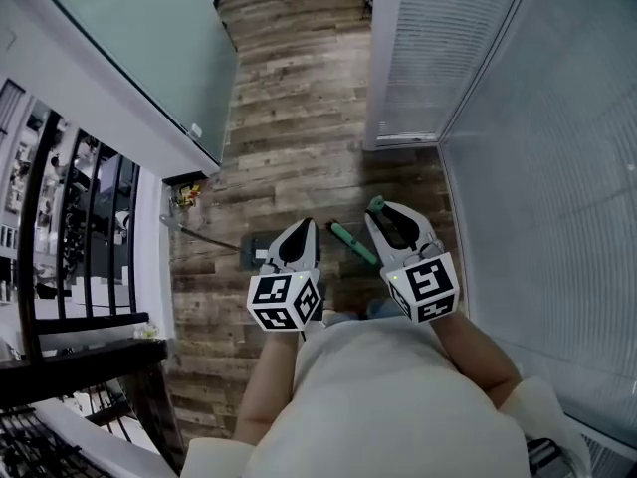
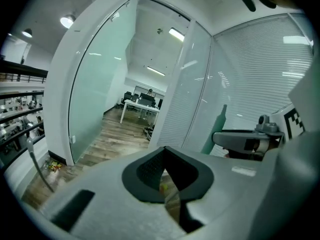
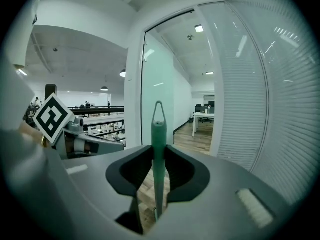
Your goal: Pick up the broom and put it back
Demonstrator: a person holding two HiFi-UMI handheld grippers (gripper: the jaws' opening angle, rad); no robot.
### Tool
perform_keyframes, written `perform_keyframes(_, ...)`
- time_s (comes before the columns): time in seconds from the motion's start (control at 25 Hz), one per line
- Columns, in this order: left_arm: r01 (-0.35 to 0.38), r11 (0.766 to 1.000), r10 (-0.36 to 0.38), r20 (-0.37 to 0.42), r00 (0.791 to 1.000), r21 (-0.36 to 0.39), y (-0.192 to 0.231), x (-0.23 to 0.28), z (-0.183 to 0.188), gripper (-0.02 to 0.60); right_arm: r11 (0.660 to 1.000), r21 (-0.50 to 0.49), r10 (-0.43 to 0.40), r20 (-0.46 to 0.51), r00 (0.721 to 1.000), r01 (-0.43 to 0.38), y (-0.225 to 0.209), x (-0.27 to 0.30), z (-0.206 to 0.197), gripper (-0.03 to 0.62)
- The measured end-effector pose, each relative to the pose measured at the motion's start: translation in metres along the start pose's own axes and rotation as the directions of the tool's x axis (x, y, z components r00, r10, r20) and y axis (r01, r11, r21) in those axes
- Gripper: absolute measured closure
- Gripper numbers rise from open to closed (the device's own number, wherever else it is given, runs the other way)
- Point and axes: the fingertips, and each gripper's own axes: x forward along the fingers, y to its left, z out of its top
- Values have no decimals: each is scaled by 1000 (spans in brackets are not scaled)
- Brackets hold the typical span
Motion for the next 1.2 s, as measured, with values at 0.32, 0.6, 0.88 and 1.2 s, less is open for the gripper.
perform_keyframes(0.32,94,995,-93,-39,995,37,-63,43,-10,575,994,30,-103,1,995,102,-60,-43,-16,500)
perform_keyframes(0.6,167,984,-162,-76,984,68,-114,74,-20,575,981,60,-187,-6,982,187,-107,-78,-34,500)
perform_keyframes(0.88,244,966,-235,-107,966,87,-165,97,-37,575,959,93,-267,-16,964,267,-140,-120,-57,500)
perform_keyframes(1.2,337,935,-318,-163,934,105,-216,122,-53,575,923,131,-360,-42,932,362,-179,-159,-79,500)
